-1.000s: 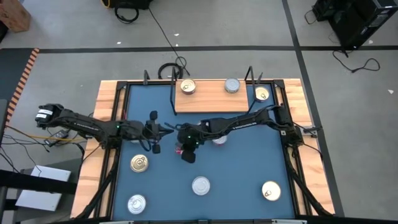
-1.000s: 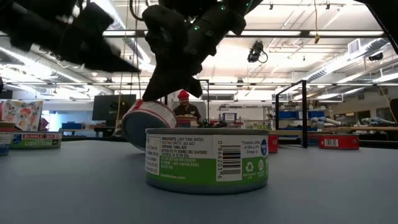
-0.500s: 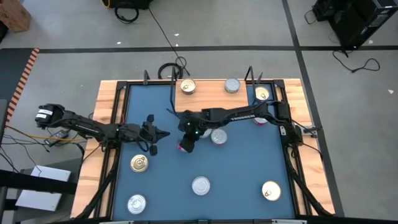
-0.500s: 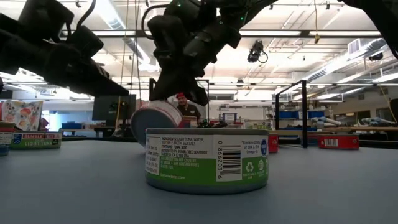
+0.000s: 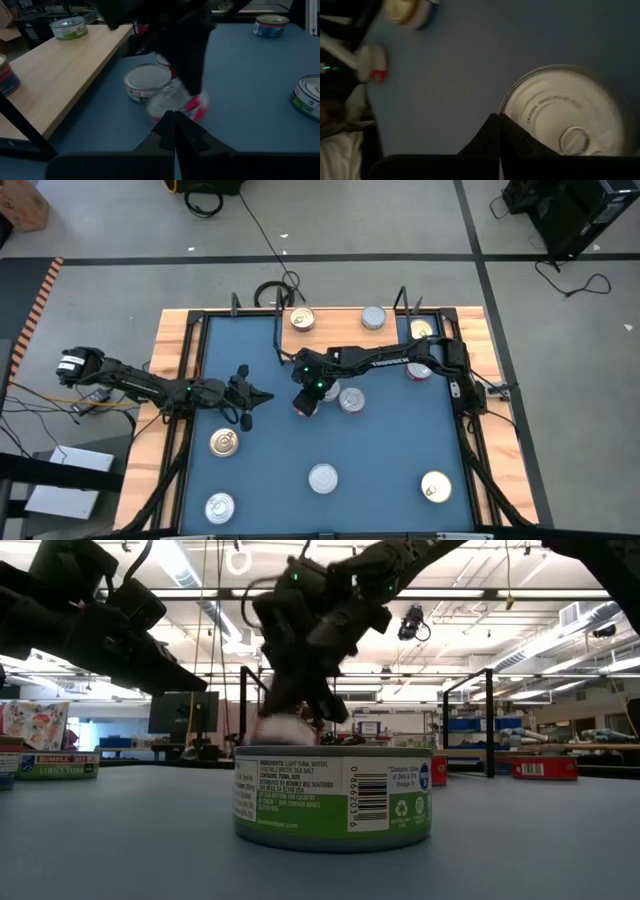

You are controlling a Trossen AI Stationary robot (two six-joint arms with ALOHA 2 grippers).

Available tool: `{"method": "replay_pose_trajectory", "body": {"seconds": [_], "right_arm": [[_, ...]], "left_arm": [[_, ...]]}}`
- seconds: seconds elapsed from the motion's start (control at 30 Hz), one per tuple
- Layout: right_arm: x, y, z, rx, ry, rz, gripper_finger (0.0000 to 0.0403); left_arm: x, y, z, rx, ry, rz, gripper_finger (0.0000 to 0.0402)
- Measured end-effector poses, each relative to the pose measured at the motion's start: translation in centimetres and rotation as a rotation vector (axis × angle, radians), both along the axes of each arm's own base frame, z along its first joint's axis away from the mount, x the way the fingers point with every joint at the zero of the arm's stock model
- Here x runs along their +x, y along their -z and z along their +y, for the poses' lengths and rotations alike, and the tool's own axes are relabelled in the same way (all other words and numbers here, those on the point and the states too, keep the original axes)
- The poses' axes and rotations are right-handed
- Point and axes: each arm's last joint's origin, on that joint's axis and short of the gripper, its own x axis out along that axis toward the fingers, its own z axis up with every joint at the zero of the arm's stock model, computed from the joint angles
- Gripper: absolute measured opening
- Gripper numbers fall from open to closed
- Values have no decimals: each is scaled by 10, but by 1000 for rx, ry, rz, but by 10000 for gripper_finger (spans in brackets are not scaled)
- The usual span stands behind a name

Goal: Stack canned seafood by type on shelf
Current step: Put the red tuna can on the shelf

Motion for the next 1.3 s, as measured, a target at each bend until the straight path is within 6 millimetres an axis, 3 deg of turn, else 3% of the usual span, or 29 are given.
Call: {"method": "replay_pose_trajectory", "body": {"seconds": [0.33,0.73,0.83,1.3], "right_arm": [[0,-3,-8,-13,-40,-38,5],[-9,5,52,-767,-404,61,100],[-9,7,58,-850,-450,54,98],[-4,31,56,-925,-545,76,67]], "left_arm": [[0,0,0,-1,0,1,5],[0,0,0,3,1,3,5],[0,0,0,4,1,2,5],[0,2,0,7,1,20,5]]}}
